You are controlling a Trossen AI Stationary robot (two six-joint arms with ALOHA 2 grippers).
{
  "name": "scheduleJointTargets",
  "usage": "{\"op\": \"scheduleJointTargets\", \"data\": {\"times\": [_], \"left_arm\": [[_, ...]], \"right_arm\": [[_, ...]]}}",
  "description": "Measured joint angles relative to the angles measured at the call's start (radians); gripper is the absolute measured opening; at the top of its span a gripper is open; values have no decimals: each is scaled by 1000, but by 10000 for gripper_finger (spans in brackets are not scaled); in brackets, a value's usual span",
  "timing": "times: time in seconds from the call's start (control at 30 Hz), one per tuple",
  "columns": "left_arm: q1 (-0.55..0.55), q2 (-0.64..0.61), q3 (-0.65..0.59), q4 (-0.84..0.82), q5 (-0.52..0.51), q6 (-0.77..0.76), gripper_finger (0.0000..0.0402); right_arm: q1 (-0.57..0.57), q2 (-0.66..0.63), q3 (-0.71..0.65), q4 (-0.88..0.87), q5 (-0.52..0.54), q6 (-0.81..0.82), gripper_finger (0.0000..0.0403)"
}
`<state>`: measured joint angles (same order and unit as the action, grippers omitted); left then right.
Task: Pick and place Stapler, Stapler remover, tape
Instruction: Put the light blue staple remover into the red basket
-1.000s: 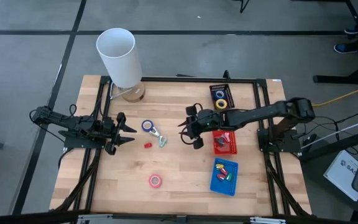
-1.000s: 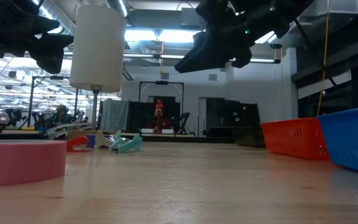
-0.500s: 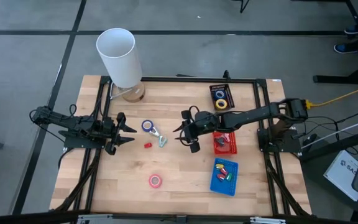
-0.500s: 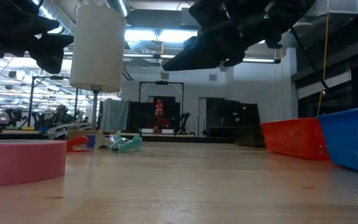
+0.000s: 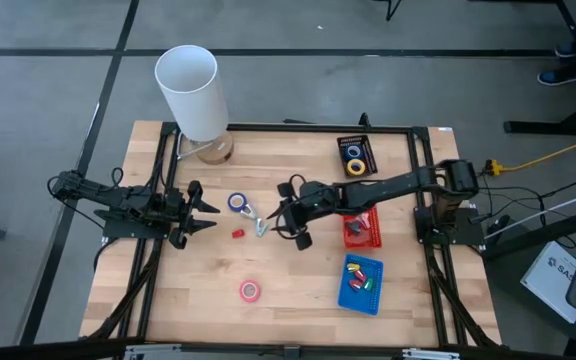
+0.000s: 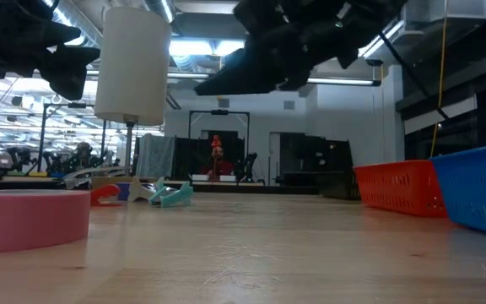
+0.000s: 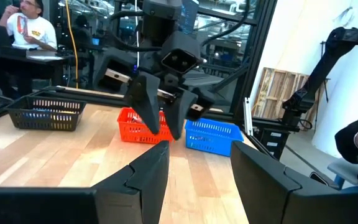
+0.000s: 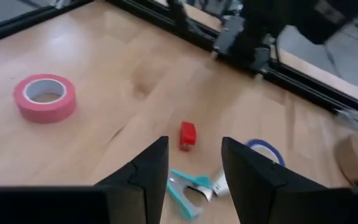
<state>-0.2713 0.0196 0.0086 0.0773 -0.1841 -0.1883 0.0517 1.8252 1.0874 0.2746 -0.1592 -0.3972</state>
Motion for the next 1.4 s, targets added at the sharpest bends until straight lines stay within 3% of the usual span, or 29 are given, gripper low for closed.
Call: {"op": "scheduleJointTargets", "data": {"times": [0.17,0.43,1.1,1.4], "left_arm": [[0,0,0,0,0,0,169],[0,0,0,0,0,0,169],[0,0,0,0,0,0,169],[0,0,0,0,0,0,169]], "right_arm": [[0,69,109,-106,-67,-56,151],[0,166,208,-111,-134,-112,151],[-83,322,213,-121,-133,-227,149],[-98,322,213,-187,-133,-241,105]]}}
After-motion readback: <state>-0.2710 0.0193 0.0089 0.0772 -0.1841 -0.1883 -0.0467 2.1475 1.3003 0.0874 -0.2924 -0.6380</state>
